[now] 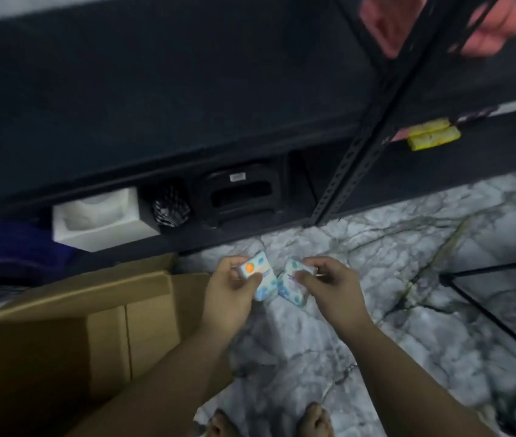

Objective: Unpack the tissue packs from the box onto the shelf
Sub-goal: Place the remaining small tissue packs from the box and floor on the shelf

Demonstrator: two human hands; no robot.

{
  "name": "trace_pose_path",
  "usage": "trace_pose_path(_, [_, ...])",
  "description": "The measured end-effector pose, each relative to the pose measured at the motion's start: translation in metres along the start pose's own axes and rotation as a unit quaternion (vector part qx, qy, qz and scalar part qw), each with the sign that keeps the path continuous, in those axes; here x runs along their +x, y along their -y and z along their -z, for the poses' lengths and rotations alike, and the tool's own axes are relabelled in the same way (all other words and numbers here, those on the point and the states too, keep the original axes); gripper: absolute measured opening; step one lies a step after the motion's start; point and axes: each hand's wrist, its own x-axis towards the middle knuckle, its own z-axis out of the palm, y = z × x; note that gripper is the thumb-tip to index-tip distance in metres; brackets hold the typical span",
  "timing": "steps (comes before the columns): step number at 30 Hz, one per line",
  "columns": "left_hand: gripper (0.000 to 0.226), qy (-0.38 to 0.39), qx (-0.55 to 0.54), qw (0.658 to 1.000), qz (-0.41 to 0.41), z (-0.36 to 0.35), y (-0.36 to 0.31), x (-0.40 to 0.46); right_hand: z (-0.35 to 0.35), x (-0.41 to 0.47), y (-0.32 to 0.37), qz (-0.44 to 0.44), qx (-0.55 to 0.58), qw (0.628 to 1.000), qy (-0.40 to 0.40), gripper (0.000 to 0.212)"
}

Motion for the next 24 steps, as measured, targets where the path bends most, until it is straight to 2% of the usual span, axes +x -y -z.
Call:
trace_pose_path(6, [0.023,0.004,-0.062,0.997,-0.038,0.087,-0.139,-0.116,0.005,-0.110,0.144,0.027,0.028,0.999,0.033,0.028])
trace_pose_path(11, [0.024,0.010,-0.091,0.994,-0.066,0.159,-0.231,-0.199,-0.007,-0.186,0.244,0.076,0.045,0.994,0.066,0.027])
trace_pose_path(15, [0.028,-0.003,-0.118,0.990,-0.082,0.212,-0.275,-0.252,-0.023,-0.238,0.307,0.109,0.053,0.988,0.096,0.029])
trace_pose_path(24, [0.026,-0.094,-0.169,0.968,-0.163,0.322,-0.344,-0.316,-0.082,-0.308,0.434,0.183,0.046,0.966,0.179,0.021])
